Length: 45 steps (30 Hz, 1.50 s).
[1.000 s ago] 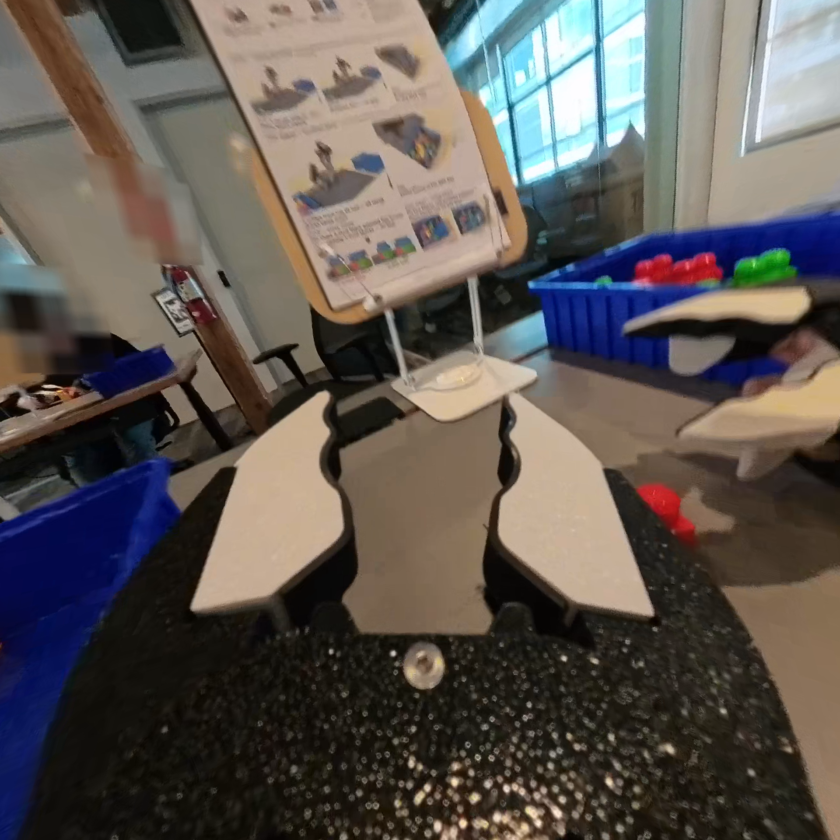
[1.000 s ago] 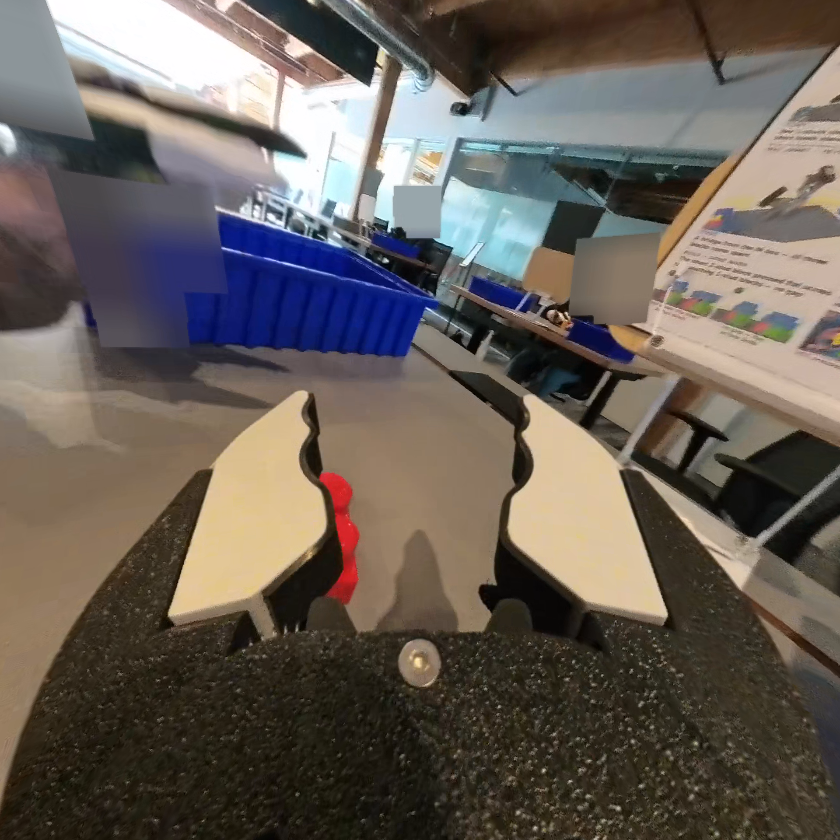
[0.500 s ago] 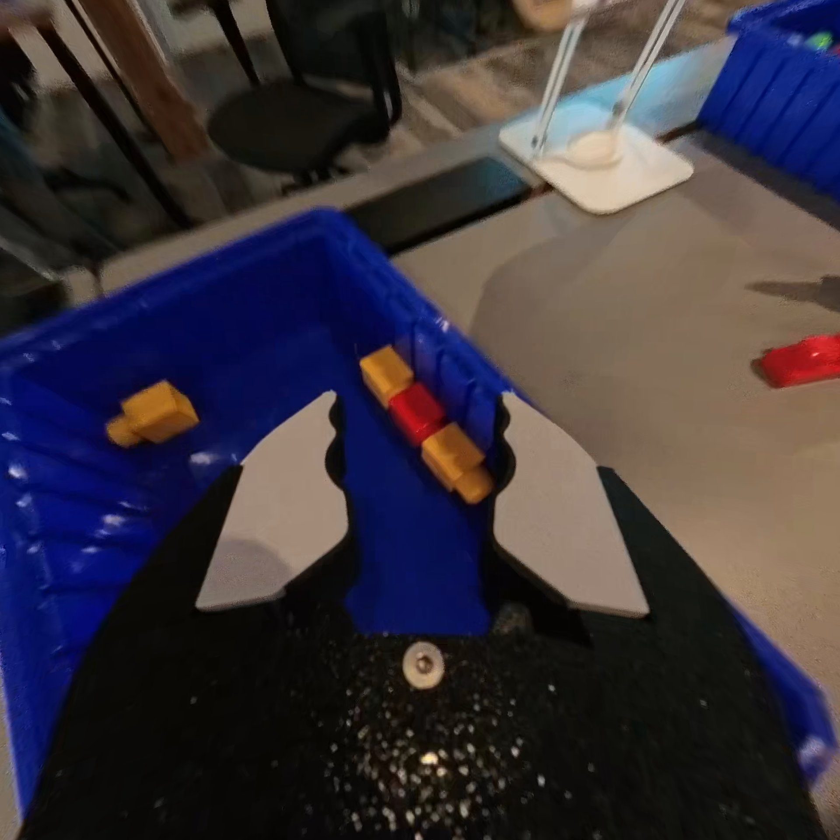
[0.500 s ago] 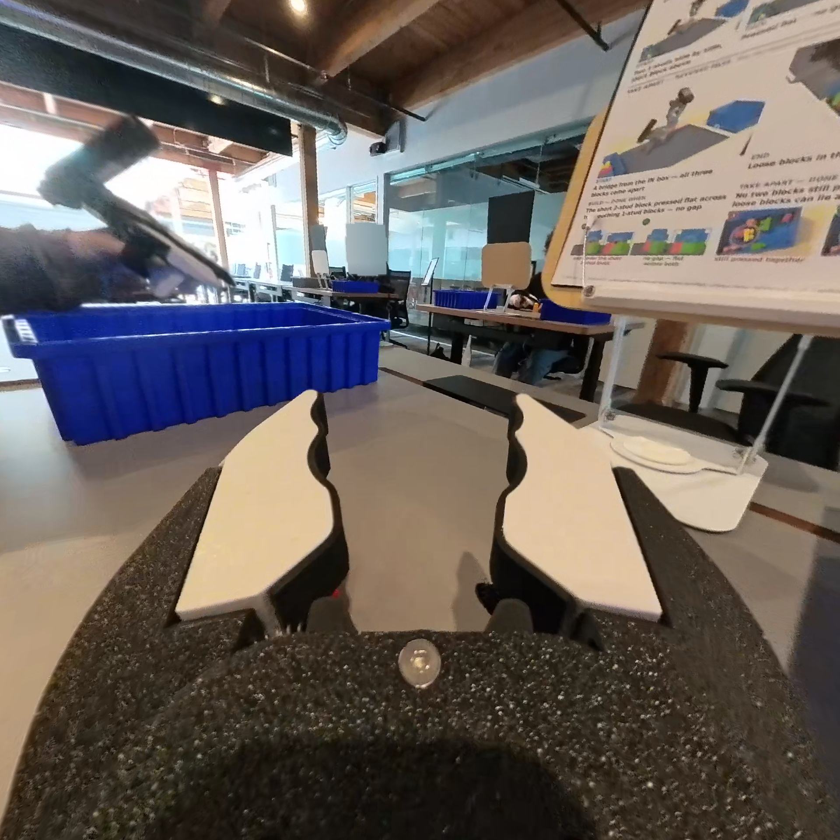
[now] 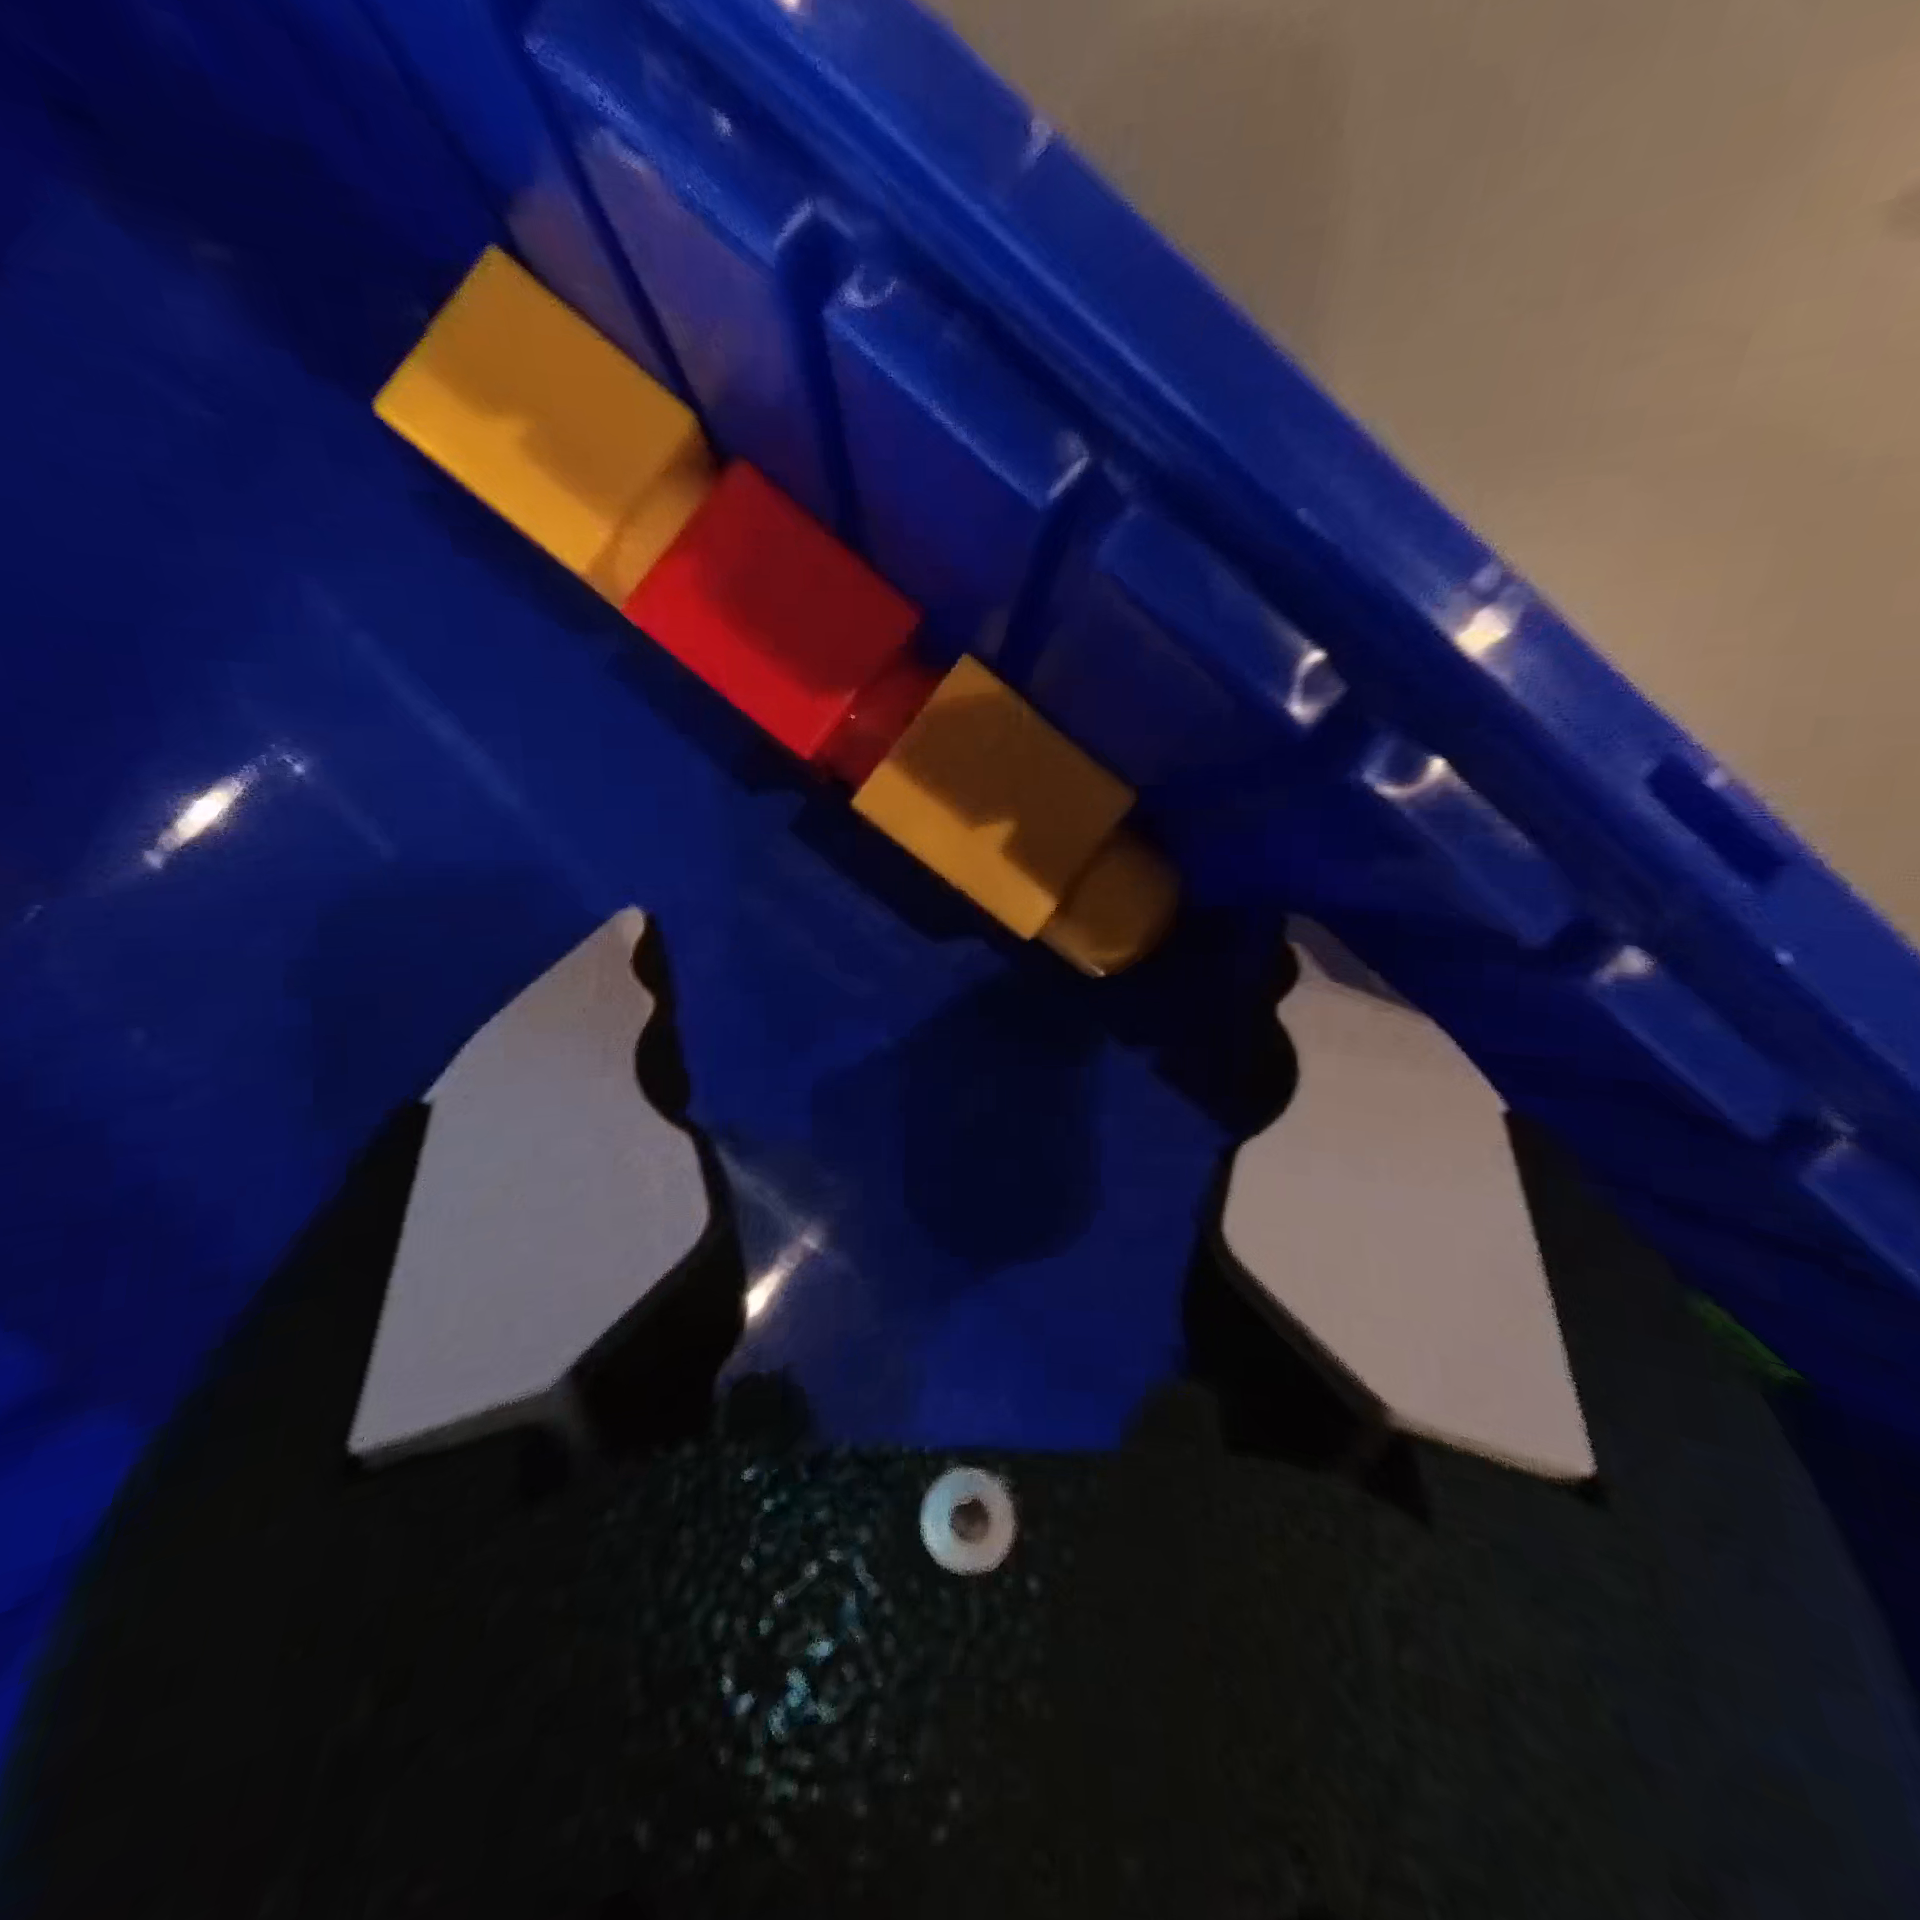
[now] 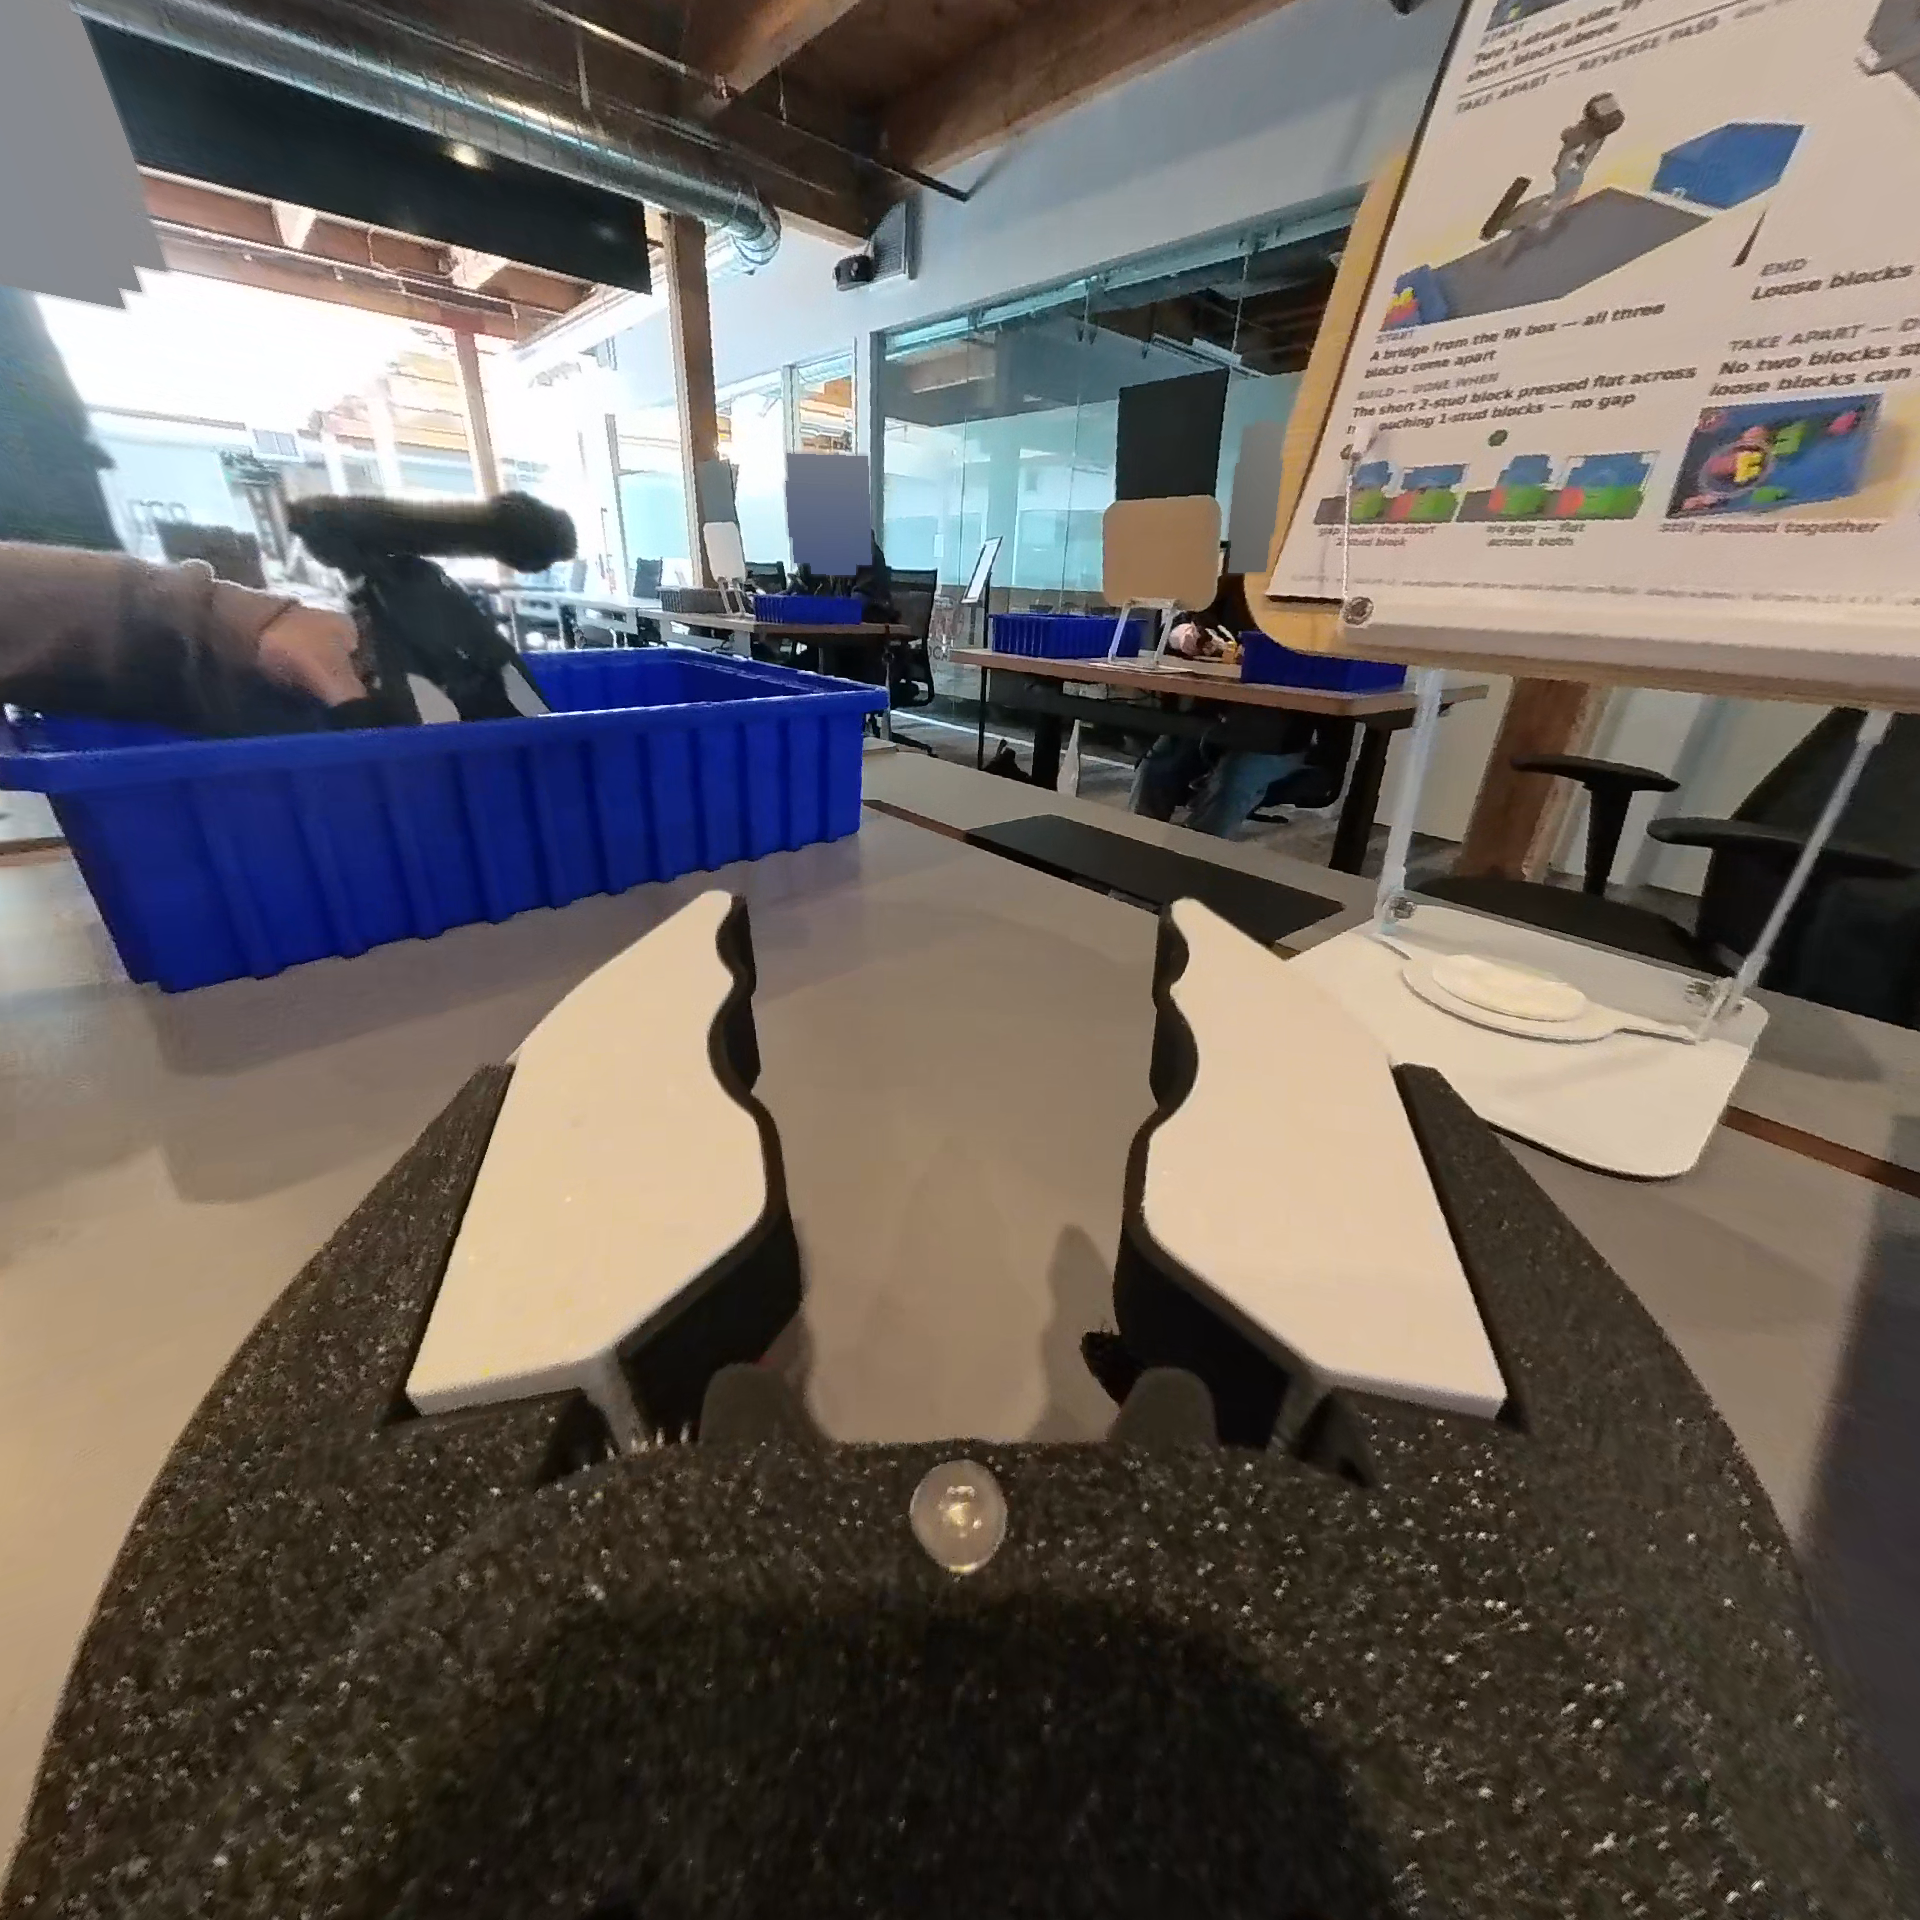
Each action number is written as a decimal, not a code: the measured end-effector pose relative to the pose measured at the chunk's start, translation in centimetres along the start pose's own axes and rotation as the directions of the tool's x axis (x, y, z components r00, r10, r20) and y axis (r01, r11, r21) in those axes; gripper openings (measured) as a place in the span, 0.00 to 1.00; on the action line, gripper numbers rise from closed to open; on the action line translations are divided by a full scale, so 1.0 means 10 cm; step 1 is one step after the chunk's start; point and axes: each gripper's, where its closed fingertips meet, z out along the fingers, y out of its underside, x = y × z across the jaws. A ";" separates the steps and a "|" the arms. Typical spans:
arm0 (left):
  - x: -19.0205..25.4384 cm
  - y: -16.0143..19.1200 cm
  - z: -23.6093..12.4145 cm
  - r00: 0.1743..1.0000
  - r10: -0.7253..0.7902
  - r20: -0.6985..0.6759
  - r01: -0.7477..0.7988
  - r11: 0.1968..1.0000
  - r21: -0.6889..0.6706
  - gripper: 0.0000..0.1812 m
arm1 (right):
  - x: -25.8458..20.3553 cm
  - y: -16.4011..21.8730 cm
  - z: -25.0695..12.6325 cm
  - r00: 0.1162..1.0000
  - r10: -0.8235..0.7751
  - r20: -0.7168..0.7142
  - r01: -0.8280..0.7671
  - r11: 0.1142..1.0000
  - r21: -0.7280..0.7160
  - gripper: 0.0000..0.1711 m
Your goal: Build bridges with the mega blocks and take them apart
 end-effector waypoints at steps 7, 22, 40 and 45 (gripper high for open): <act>-0.42 0.06 0.01 0.975 -0.055 0.217 0.060 0.998 -0.014 0.54 | -0.02 0.01 0.01 1.000 -0.009 0.008 0.009 1.000 -0.009 0.43; -0.51 -0.16 0.01 0.985 -0.001 0.173 -0.018 0.994 0.112 0.42 | -0.07 0.06 0.04 0.999 0.020 0.043 -0.018 0.999 -0.034 0.42; -0.28 -0.64 -0.96 0.882 0.026 0.471 -0.226 0.899 0.374 0.21 | -0.13 0.06 0.13 0.995 0.066 0.078 -0.062 0.997 -0.052 0.38; 0.82 -1.17 -1.33 0.800 0.227 0.555 -0.515 0.735 0.441 0.21 | -0.55 -0.19 0.48 0.918 0.291 0.268 -0.253 0.953 -0.169 0.33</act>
